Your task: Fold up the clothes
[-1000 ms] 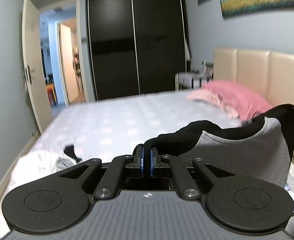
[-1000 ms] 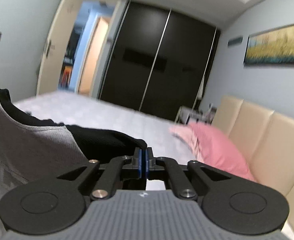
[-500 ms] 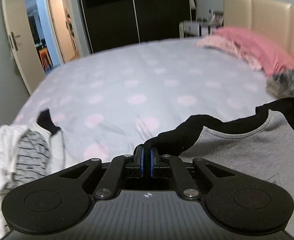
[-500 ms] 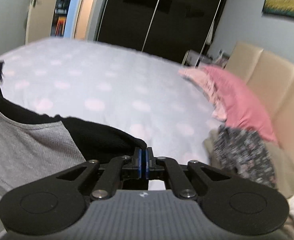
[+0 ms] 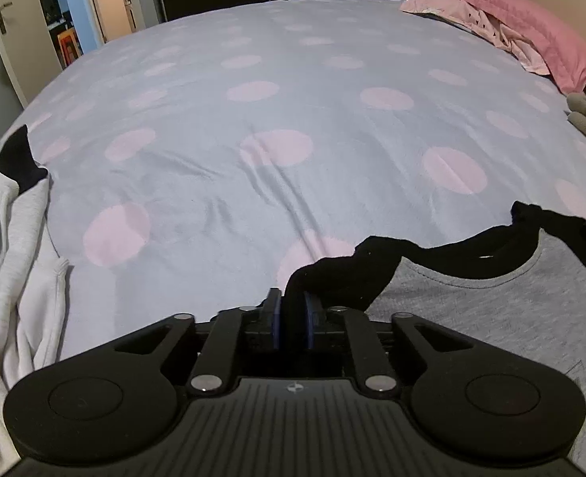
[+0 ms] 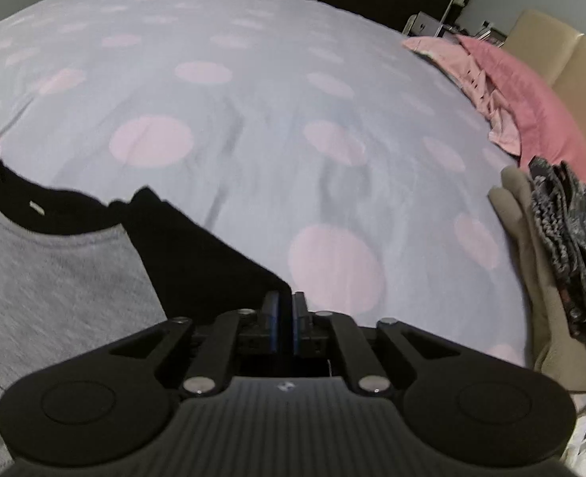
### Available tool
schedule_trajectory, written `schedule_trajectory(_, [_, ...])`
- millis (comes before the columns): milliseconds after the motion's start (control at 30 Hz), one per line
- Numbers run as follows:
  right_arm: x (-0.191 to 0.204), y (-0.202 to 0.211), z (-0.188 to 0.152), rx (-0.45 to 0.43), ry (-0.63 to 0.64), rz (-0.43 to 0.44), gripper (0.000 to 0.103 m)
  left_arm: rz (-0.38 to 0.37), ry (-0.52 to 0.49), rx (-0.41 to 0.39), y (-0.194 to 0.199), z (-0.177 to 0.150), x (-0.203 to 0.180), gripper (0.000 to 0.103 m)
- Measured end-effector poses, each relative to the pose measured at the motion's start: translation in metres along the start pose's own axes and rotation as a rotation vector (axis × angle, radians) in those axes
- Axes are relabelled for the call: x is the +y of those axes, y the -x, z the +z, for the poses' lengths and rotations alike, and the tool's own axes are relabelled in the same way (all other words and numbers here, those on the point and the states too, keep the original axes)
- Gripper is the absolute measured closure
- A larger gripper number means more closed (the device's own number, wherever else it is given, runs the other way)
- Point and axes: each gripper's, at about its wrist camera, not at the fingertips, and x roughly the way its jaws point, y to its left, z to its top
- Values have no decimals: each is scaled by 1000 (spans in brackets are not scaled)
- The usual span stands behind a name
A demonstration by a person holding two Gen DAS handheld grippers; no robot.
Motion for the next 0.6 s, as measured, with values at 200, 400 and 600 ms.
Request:
schedule_trajectory(200, [-17, 33, 3, -41, -37, -3, 61, -5, 43, -52, 40, 1, 16, 59])
schedule_trajectory(400, [-38, 94, -15, -104, -61, 37, 46, -8, 26, -26, 91, -20, 24, 56])
schedule_trajectory(600, [-58, 142, -52, -50, -88, 105, 45, -4, 2, 53, 130, -62, 29, 55])
